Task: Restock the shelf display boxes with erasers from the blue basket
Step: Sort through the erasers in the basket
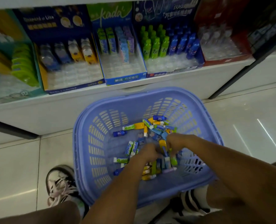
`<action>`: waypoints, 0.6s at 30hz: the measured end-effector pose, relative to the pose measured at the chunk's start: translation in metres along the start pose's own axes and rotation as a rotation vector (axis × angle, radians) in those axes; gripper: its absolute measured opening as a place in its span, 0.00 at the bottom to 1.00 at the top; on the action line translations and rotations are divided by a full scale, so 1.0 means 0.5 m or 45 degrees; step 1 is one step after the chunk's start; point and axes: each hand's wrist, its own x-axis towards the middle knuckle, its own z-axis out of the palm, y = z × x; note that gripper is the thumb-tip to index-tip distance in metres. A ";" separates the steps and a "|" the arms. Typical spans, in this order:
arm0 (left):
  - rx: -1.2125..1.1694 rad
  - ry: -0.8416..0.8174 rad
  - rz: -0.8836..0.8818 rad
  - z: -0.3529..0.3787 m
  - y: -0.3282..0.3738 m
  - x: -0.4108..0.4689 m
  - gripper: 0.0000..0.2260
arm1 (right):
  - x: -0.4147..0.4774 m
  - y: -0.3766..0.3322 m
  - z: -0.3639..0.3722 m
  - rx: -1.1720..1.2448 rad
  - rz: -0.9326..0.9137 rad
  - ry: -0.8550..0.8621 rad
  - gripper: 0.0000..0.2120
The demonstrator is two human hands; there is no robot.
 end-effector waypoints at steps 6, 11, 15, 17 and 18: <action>-0.671 0.044 -0.035 -0.012 0.011 0.016 0.13 | -0.019 0.010 -0.063 0.591 -0.085 0.269 0.14; -0.844 0.219 -0.268 -0.030 -0.017 0.027 0.07 | -0.019 0.036 -0.051 -0.203 0.102 0.175 0.16; -0.981 0.273 -0.339 -0.047 -0.041 0.027 0.13 | -0.003 0.039 -0.050 -0.551 0.038 0.119 0.13; -1.077 0.273 -0.353 -0.054 -0.049 0.023 0.14 | 0.010 0.036 -0.052 -0.645 0.022 0.153 0.13; -1.094 0.270 -0.356 -0.057 -0.052 0.022 0.15 | 0.016 0.035 -0.052 -0.666 0.023 0.158 0.14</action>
